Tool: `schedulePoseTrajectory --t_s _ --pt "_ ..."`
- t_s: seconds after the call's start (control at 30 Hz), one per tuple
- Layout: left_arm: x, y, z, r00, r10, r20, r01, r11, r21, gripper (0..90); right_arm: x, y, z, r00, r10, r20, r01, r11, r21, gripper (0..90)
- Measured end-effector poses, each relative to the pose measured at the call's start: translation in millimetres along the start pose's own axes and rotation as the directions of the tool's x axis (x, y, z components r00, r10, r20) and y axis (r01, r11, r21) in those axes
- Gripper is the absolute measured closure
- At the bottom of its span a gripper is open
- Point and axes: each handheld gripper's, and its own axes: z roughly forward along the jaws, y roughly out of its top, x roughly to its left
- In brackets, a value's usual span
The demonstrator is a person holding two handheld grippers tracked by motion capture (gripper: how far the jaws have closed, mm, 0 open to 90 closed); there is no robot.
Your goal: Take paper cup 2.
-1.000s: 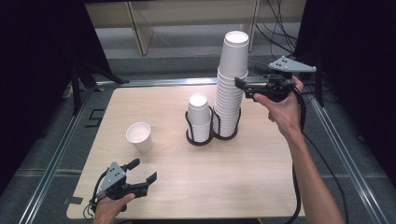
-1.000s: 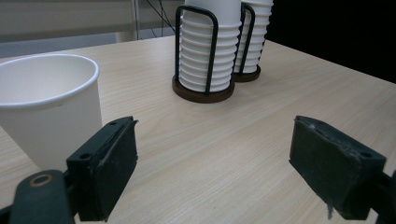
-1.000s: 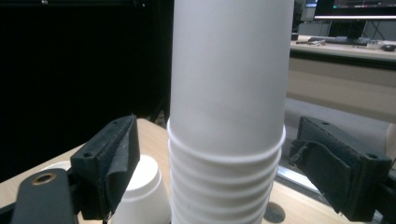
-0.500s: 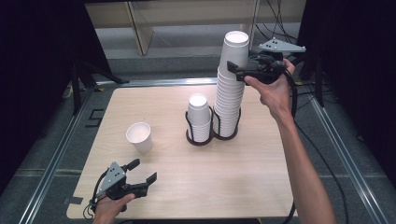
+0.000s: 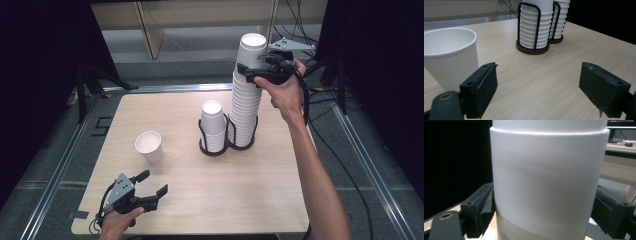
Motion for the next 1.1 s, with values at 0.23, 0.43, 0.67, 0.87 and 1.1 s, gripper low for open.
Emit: schedulePoseTrajectory --t_s 0.23,0.43,0.67,0.87,1.1 --pt "-0.1 -0.2 0.1 1.0 -0.001 0.002 0.001 1.0 0.001 14.7 -0.9 4.8 0.4 0.9998 -0.019 0.0 0.019 1.0 0.002 16.5" --pt "-1.4 -0.3 0.4 1.0 -0.005 0.006 0.005 1.0 -0.002 14.7 1.3 14.9 -4.8 0.9999 -0.013 0.005 0.014 0.999 -0.044 17.4" --pt "-1.2 0.0 -0.1 1.0 0.002 0.004 -0.002 1.0 0.006 14.7 3.9 30.7 -13.5 0.9995 -0.027 0.013 0.028 0.996 -0.087 17.6" --pt "-1.3 -0.2 0.3 0.9999 0.004 0.011 -0.004 1.0 0.006 14.7 6.3 46.7 -24.1 0.9997 -0.022 0.014 0.024 0.992 -0.123 17.6" --pt "-1.4 -0.4 0.3 0.9999 0.006 0.013 -0.006 0.9999 0.009 14.7 7.8 63.8 -39.2 0.9993 -0.031 0.02 0.034 0.984 -0.173 17.7"
